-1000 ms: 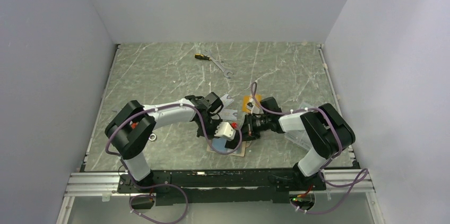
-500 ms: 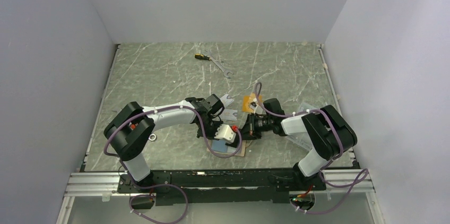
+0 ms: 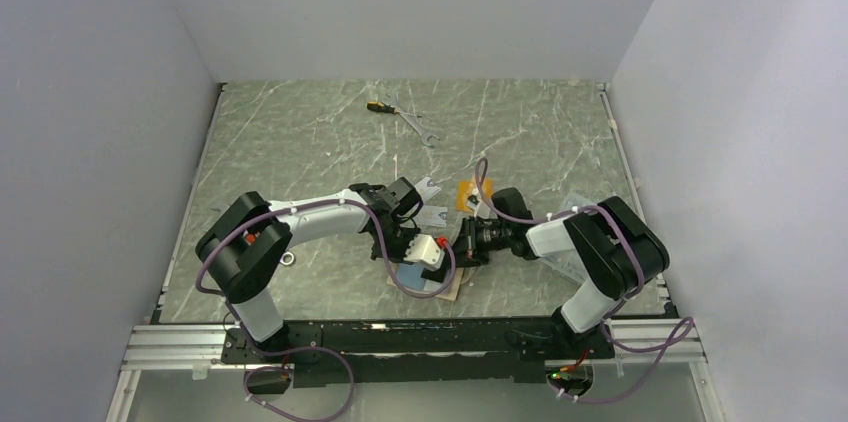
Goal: Put the credit cards into the card holder
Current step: Insert the credit card into the card holder.
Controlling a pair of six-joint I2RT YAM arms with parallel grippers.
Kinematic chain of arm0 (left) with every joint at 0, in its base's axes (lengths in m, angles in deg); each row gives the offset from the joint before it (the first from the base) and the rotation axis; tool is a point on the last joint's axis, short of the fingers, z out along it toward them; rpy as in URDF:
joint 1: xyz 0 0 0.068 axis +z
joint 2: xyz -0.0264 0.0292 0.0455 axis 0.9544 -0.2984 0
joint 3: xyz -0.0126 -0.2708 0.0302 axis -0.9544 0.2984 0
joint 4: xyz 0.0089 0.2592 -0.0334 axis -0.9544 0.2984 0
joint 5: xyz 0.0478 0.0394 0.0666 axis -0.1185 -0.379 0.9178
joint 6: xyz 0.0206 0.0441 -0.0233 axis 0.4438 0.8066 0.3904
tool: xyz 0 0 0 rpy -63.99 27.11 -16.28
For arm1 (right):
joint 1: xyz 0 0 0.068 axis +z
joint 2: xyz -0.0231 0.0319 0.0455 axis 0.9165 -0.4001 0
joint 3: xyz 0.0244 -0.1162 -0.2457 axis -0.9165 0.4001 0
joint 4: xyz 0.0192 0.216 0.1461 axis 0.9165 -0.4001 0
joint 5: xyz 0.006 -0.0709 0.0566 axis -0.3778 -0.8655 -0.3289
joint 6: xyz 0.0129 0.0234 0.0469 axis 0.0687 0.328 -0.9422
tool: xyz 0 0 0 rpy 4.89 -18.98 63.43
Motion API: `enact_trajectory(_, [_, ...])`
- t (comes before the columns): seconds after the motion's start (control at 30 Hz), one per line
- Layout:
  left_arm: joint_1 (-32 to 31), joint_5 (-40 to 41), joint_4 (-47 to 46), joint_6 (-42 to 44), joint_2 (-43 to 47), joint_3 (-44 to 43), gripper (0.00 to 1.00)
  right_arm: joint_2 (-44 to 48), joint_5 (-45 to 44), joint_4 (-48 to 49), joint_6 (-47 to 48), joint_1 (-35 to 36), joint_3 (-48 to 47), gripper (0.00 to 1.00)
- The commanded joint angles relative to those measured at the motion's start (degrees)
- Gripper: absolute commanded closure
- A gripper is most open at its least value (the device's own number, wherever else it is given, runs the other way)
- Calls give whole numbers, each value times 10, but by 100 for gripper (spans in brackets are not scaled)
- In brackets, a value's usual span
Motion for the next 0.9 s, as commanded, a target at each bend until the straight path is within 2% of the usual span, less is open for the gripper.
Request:
enact_trajectory(0.0, [-10, -2, 33, 11, -28, 33, 100, -12, -13, 22, 5, 17, -11, 100])
enact_trajectory(0.3, [-11, 0, 31, 7, -23, 41, 100, -2, -25, 19, -6, 40, -4, 100])
enact_trajectory(0.53, [-24, 13, 26, -4, -10, 71, 100, 16, -68, 37, -38, 42, 24, 100])
enact_trajectory(0.77, [-42, 21, 21, -6, -5, 95, 100, 1, -83, 65, -56, 50, 16, 100])
enact_trajectory(0.87, [-48, 29, 16, -4, -5, 108, 100, -32, -58, 89, -64, 64, 6, 100])
